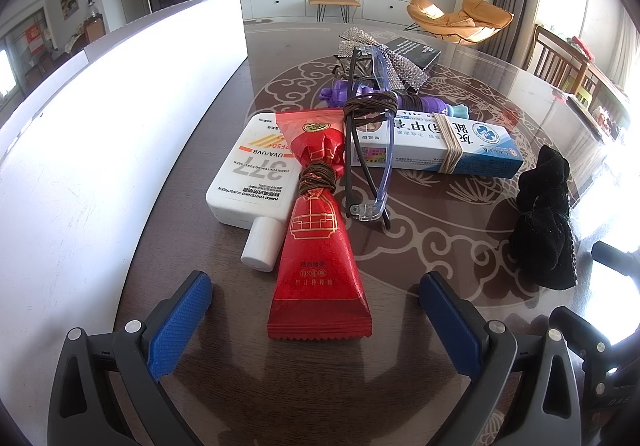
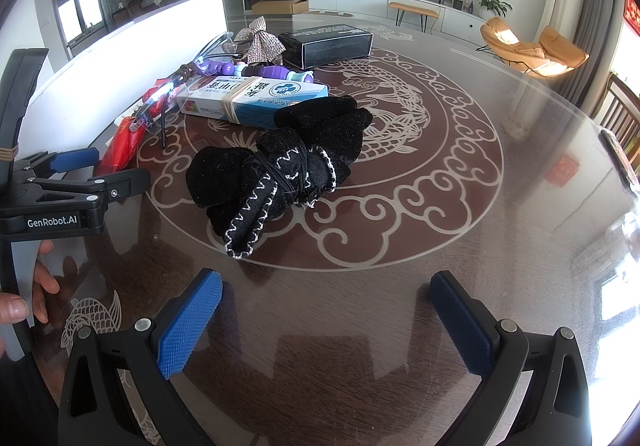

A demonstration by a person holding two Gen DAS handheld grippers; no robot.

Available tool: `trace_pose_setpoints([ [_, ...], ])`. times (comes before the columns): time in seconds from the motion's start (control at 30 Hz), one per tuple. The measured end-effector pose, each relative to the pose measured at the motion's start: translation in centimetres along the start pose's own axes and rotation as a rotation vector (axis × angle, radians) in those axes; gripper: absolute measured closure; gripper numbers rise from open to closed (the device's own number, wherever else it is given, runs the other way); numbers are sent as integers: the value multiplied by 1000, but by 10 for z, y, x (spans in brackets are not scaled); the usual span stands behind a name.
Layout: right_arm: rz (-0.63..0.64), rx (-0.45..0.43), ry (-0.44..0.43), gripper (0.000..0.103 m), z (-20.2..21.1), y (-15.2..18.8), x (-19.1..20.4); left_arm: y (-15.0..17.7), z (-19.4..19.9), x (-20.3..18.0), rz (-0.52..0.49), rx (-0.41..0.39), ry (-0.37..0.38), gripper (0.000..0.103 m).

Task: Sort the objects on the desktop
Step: 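Move the right tool toward the small black glove beside the medicine box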

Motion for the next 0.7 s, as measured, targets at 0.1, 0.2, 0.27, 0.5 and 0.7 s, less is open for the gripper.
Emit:
trace_pose_setpoints([
  [0.1, 0, 0, 0, 0, 0, 0, 0, 9, 5, -4, -48, 20, 20, 0],
  [0.2, 0, 0, 0, 0, 0, 0, 0, 15, 10, -3, -29, 22, 42, 0],
  [0.27, 0, 0, 0, 0, 0, 0, 0, 19, 20, 4, 22, -10, 117, 0],
  [0.5, 0, 0, 0, 0, 0, 0, 0, 25, 40, 14, 78, -102, 130, 0],
  [0.7, 0, 0, 0, 0, 0, 0, 0, 28, 33, 9, 66, -83, 118, 0],
])
Point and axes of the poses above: each gripper's, at about its wrist camera, not at the fingertips, and z roughly against the way its jaws point, x to its left, y to its underside, the point moved 1 cm from there along -z, roughly the way its jaws point, and after that the axes turned 12 degrees about x, right-handed, at the moved point
